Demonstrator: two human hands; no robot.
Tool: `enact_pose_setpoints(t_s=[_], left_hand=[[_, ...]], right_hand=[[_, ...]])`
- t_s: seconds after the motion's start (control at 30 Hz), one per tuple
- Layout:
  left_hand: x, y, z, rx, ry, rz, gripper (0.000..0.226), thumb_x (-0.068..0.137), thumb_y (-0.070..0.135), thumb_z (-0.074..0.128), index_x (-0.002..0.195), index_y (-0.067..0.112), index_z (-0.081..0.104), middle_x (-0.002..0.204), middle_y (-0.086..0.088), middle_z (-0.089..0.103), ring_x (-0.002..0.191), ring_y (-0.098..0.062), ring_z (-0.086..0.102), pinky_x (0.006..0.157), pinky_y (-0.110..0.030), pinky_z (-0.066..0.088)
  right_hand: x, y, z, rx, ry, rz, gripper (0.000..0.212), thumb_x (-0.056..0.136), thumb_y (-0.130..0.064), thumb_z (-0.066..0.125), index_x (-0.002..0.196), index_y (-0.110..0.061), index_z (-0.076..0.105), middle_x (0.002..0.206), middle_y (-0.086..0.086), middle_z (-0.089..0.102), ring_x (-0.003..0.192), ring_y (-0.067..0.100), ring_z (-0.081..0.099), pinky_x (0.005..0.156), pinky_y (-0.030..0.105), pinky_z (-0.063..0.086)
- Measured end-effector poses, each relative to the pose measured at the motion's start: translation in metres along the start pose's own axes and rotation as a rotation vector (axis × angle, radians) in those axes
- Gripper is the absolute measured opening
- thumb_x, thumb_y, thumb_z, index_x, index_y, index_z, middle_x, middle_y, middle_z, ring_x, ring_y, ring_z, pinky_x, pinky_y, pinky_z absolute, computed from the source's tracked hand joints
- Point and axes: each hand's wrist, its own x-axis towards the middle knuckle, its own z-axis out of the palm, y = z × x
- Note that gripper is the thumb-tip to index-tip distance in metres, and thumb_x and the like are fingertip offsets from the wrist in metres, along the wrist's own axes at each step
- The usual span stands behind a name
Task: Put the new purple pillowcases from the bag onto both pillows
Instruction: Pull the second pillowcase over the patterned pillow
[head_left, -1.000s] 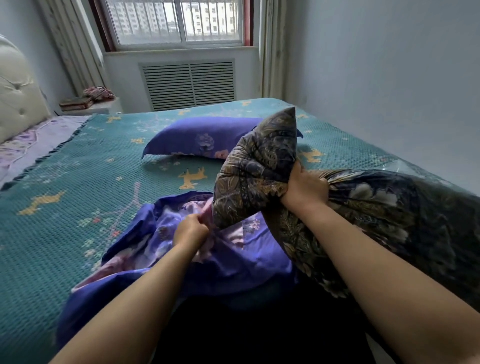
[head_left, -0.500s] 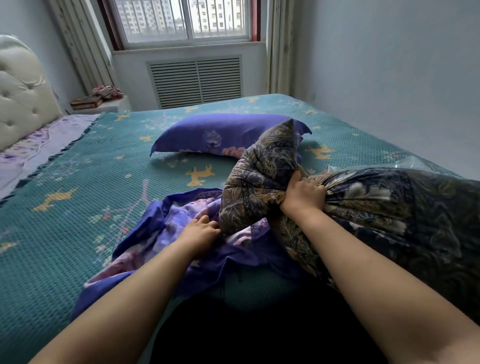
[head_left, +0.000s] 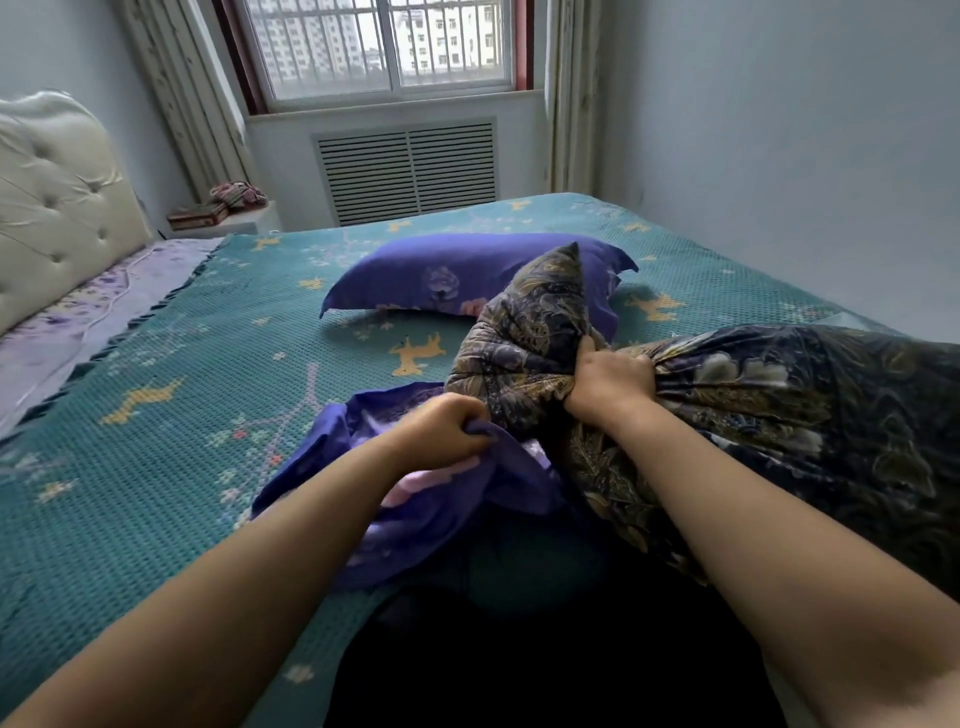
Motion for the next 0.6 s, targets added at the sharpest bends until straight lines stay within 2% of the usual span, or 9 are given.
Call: enact_pose_setpoints(t_s=[0.07,0.1,0.2,0.3,0.37,0.4,0.47,0.53,0.6], left_hand=[[0.002,-0.008,-0.008,0.015,0.105,-0.031,0.050,0.081,0.036,0.069,0.054,0.019,0.032,0.052,0.005,0.034,0.058,-0.018,0.034,0.057,-0.033,0.031],[0.004,-0.010,-0.012,0.020,0.101,-0.048,0.052,0.081,0.041,0.070,0.054,0.018,0.032,0.051,0.005,0.032,0.057,-0.017,0.033,0.057,-0.033,0.030],[0.004,-0.006,-0.023,0.072,-0.083,-0.047,0.050,0.076,0.045,0.073,0.056,0.018,0.036,0.053,0.006,0.033,0.053,-0.011,0.030,0.055,-0.030,0.029],[-0.003,-0.012,-0.040,0.049,-0.280,-0.110,0.037,0.072,0.037,0.080,0.063,0.022,0.047,0.055,0.010,0.043,0.050,-0.004,0.036,0.048,-0.018,0.031],[-0.007,-0.023,-0.048,0.082,-0.404,-0.132,0.028,0.070,0.030,0.082,0.072,0.028,0.054,0.060,0.012,0.050,0.051,0.001,0.042,0.051,-0.014,0.036],[-0.009,-0.026,-0.050,0.131,-0.474,-0.132,0.027,0.069,0.025,0.082,0.078,0.031,0.057,0.066,0.011,0.054,0.057,-0.001,0.046,0.057,-0.017,0.040],[-0.011,-0.028,-0.051,0.317,-0.620,-0.134,0.032,0.069,0.021,0.081,0.096,0.027,0.064,0.082,0.005,0.058,0.072,-0.009,0.052,0.068,-0.023,0.042],[-0.011,-0.029,-0.052,0.616,-0.700,-0.130,0.038,0.072,0.035,0.077,0.105,0.021,0.066,0.089,0.002,0.062,0.081,-0.014,0.053,0.070,-0.024,0.039],[-0.011,-0.031,-0.054,0.935,-0.605,-0.065,0.040,0.075,0.053,0.068,0.103,0.025,0.067,0.099,0.002,0.065,0.095,-0.020,0.054,0.076,-0.028,0.041]], right_hand=[[-0.006,-0.001,-0.009,-0.018,-0.007,-0.059,0.053,0.080,-0.038,0.054,0.126,-0.015,0.038,0.119,0.012,0.060,0.113,0.033,0.054,0.091,0.037,0.036],[-0.009,0.000,-0.012,-0.022,-0.012,-0.078,0.054,0.080,-0.038,0.054,0.126,-0.016,0.038,0.119,0.011,0.060,0.113,0.033,0.055,0.091,0.038,0.036],[-0.016,0.008,-0.016,-0.025,-0.039,-0.104,0.057,0.078,-0.039,0.055,0.127,-0.017,0.037,0.118,0.011,0.061,0.112,0.032,0.055,0.091,0.039,0.037],[-0.023,0.010,-0.013,-0.030,-0.073,-0.131,0.060,0.078,-0.040,0.054,0.129,-0.016,0.035,0.119,0.010,0.059,0.113,0.030,0.055,0.092,0.040,0.036],[-0.027,0.006,-0.009,-0.047,-0.091,-0.172,0.066,0.079,-0.044,0.053,0.134,-0.014,0.032,0.123,0.011,0.058,0.116,0.029,0.053,0.094,0.040,0.035],[-0.029,0.003,-0.007,-0.051,-0.105,-0.198,0.070,0.079,-0.046,0.053,0.137,-0.014,0.029,0.125,0.011,0.057,0.117,0.029,0.052,0.096,0.041,0.035],[-0.032,-0.002,-0.004,-0.050,-0.130,-0.249,0.078,0.080,-0.048,0.052,0.143,-0.013,0.024,0.129,0.010,0.055,0.121,0.027,0.051,0.099,0.041,0.033],[-0.034,-0.004,-0.003,-0.050,-0.150,-0.287,0.080,0.080,-0.046,0.053,0.146,-0.014,0.020,0.130,0.009,0.055,0.121,0.026,0.050,0.101,0.041,0.032],[-0.039,-0.006,-0.005,-0.064,-0.167,-0.322,0.080,0.080,-0.042,0.053,0.147,-0.014,0.019,0.129,0.008,0.056,0.121,0.025,0.051,0.102,0.041,0.031]])
